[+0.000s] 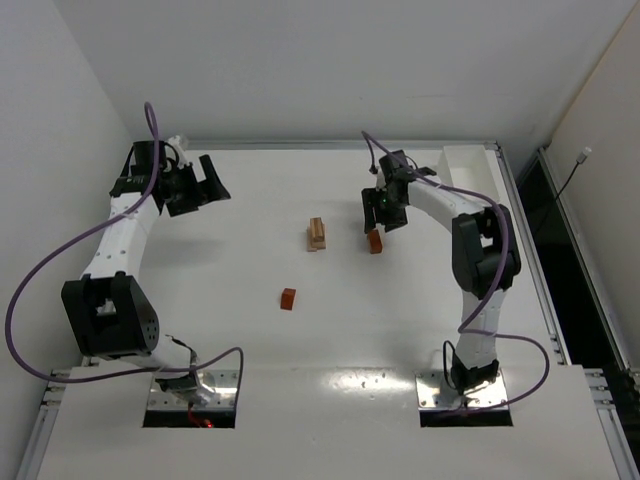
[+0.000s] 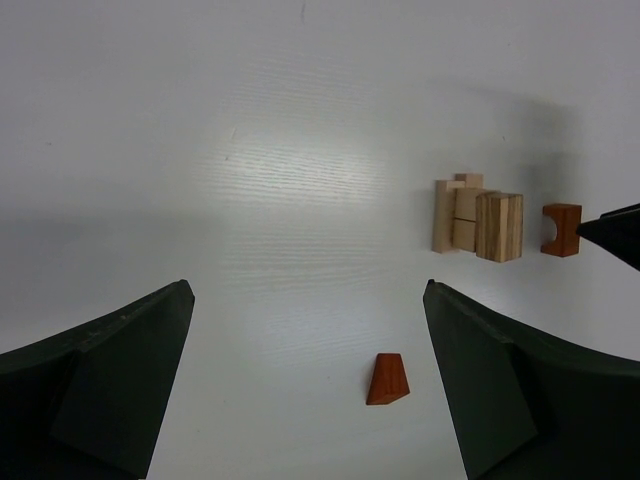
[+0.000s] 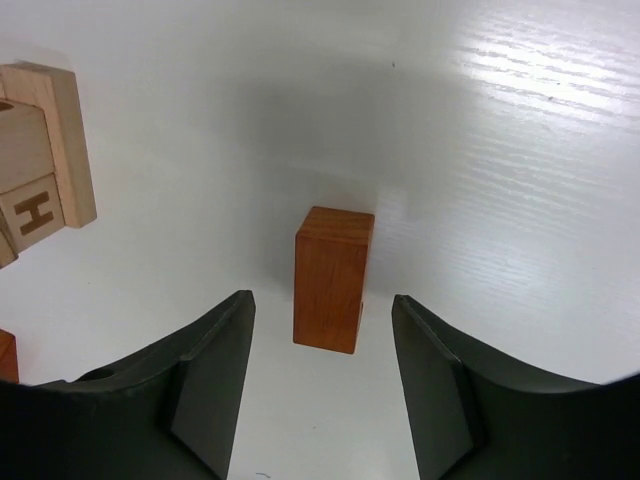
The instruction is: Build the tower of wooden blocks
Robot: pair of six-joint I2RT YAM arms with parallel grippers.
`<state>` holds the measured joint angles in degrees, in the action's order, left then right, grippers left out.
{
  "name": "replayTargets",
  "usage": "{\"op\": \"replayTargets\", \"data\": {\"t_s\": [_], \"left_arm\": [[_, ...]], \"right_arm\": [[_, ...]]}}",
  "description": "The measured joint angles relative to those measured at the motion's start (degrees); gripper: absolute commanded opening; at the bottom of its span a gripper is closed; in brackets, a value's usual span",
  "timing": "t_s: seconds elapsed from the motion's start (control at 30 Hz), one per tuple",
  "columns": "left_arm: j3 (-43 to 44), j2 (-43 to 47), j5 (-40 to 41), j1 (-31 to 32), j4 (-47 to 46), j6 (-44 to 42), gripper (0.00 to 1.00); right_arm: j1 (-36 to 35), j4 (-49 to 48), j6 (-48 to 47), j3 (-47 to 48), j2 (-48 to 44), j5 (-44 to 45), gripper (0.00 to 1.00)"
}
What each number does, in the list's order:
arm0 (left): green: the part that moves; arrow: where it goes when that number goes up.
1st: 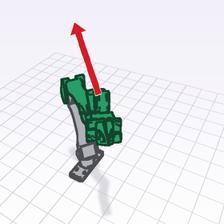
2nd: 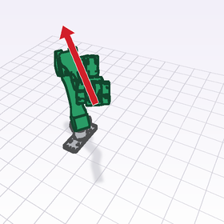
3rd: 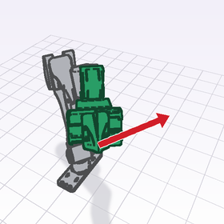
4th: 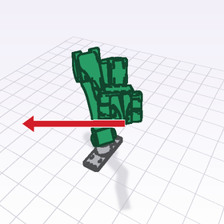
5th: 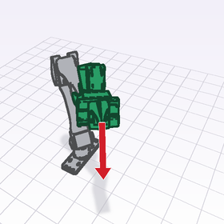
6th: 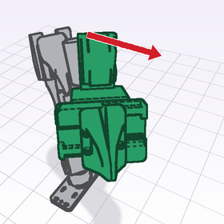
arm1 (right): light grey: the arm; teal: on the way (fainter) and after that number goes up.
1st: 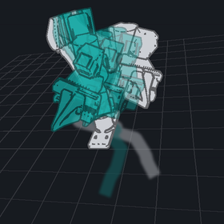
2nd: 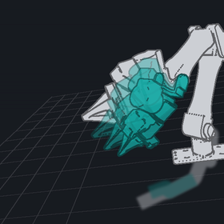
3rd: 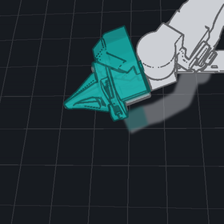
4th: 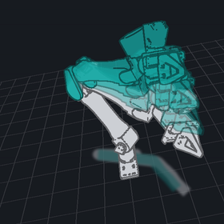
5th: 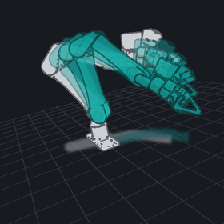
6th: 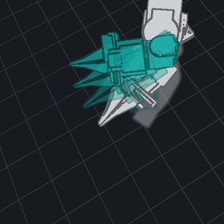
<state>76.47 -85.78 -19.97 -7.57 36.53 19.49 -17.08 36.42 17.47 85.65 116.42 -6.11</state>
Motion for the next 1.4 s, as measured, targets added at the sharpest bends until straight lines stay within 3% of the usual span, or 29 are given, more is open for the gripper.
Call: {"op": "replayTargets", "data": {"t_s": [0.4, 0.5, 0.67, 0.7, 0.77, 1.07, 1.4], "left_arm": [[0.0, -0.04, -0.22, 0.0, -0.2, 0.13, 0.99], [0.0, -0.04, -0.22, 0.0, -0.22, 0.15, 0.99], [0.0, -0.04, -0.24, 0.0, -0.2, 0.17, 0.99], [0.0, -0.04, -0.24, 0.0, -0.2, 0.17, 0.99], [0.0, -0.07, -0.22, 0.0, -0.2, 0.26, 0.99], [-0.94, -0.07, 0.11, 0.0, -0.81, 0.74, 0.99], [-3.65, -0.02, 1.79, 0.09, -1.09, 2.32, 0.97]], "right_arm": [[-1.44, -1.31, -0.42, -5.81, -0.7, 2.38, 0.48], [-1.84, -1.92, -0.55, -6.08, -0.72, 2.64, 0.35], [-2.21, -3.06, -0.79, -6.08, -0.76, 3.17, 0.24], [-2.23, -3.26, -0.76, -6.08, -0.76, 3.19, 0.12], [-2.27, -3.43, -0.79, -6.08, -0.76, 3.19, 0.0], [-3.76, 0.76, 1.14, -0.72, -1.73, 4.04, 0.0], [-8.31, 8.17, 15.87, 12.87, -11.39, 8.98, 0.0]]}}
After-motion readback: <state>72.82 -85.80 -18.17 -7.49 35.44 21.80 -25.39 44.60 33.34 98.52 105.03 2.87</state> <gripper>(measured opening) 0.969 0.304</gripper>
